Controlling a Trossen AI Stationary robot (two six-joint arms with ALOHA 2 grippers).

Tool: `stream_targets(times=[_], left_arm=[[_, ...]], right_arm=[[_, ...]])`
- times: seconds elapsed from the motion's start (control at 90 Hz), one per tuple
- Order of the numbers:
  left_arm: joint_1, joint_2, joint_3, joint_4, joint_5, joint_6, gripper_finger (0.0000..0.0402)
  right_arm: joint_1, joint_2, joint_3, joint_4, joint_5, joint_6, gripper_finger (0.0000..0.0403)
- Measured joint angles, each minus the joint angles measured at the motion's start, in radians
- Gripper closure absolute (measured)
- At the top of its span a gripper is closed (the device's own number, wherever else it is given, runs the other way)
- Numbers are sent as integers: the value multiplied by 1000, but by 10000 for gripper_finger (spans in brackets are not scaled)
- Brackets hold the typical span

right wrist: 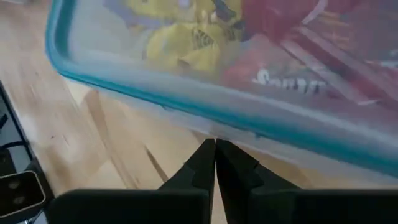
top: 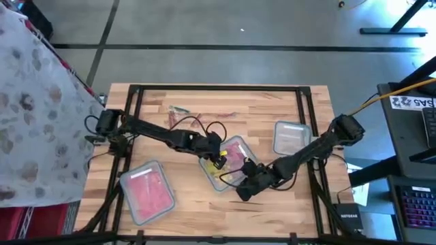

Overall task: Sort candy
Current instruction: Close the rectangular transparent bin

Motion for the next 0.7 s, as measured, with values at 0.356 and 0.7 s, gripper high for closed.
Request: stream_targets(times=[0.356, 0.7], left_arm=[[-79, 77, -2, 131, 14, -82, 401], [-96, 78, 4, 37, 46, -101, 401]], right_arm=[[-67, 24, 0, -2, 36, -19, 403], [-14, -24, -2, -95, 117, -3, 403]])
